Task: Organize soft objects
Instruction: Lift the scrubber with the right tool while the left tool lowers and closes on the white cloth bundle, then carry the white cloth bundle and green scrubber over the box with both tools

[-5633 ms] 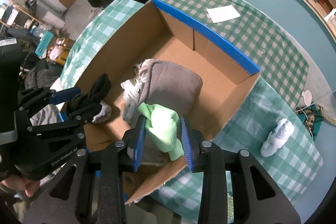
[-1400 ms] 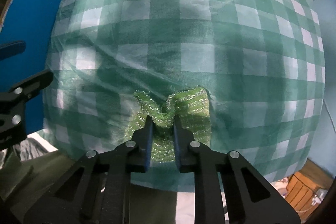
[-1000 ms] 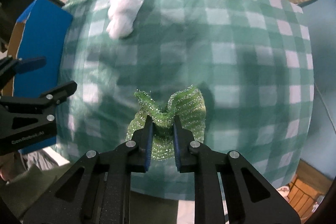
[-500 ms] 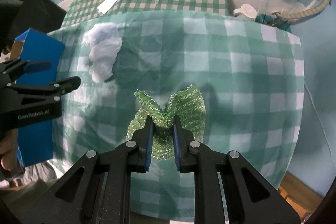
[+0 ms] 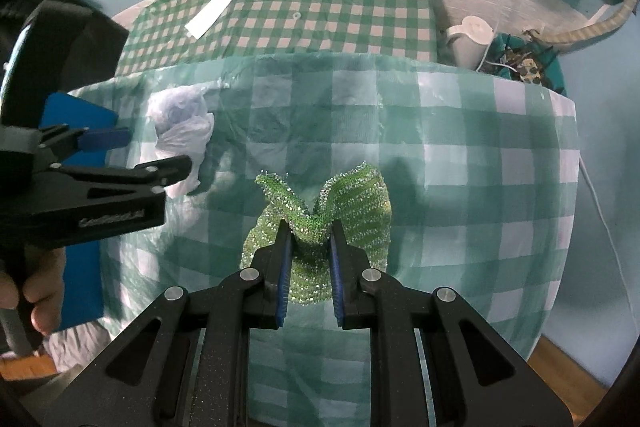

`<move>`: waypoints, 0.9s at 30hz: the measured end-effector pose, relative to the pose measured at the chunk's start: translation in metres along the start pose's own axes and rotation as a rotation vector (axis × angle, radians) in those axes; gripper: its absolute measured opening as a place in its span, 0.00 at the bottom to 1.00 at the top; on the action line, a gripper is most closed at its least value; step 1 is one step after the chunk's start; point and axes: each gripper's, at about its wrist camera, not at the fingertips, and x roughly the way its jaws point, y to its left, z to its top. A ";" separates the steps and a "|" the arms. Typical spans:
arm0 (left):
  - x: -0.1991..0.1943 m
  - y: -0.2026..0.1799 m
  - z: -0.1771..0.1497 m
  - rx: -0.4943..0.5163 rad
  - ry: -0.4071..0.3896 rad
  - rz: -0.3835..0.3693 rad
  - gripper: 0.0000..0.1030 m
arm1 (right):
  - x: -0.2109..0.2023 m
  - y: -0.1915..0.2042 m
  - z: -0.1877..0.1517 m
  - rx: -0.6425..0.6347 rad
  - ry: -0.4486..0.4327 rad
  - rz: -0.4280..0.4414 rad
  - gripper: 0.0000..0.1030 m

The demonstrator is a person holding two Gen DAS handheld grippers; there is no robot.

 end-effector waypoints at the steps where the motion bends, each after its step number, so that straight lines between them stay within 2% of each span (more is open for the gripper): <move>1: 0.001 -0.001 0.003 -0.008 0.003 -0.002 0.76 | 0.000 -0.001 0.000 0.001 0.000 0.002 0.15; 12: 0.018 -0.004 0.014 -0.041 0.024 0.034 0.76 | 0.000 -0.004 0.001 0.004 0.005 0.013 0.15; 13: 0.019 -0.005 0.014 -0.048 0.022 0.038 0.74 | 0.000 -0.004 0.001 0.002 0.005 0.011 0.15; 17: 0.020 -0.007 0.011 -0.051 0.030 0.044 0.40 | 0.000 -0.004 0.001 0.000 0.002 0.011 0.15; 27: 0.002 0.002 -0.008 -0.074 -0.047 0.038 0.38 | -0.006 0.007 -0.001 -0.028 -0.015 -0.004 0.15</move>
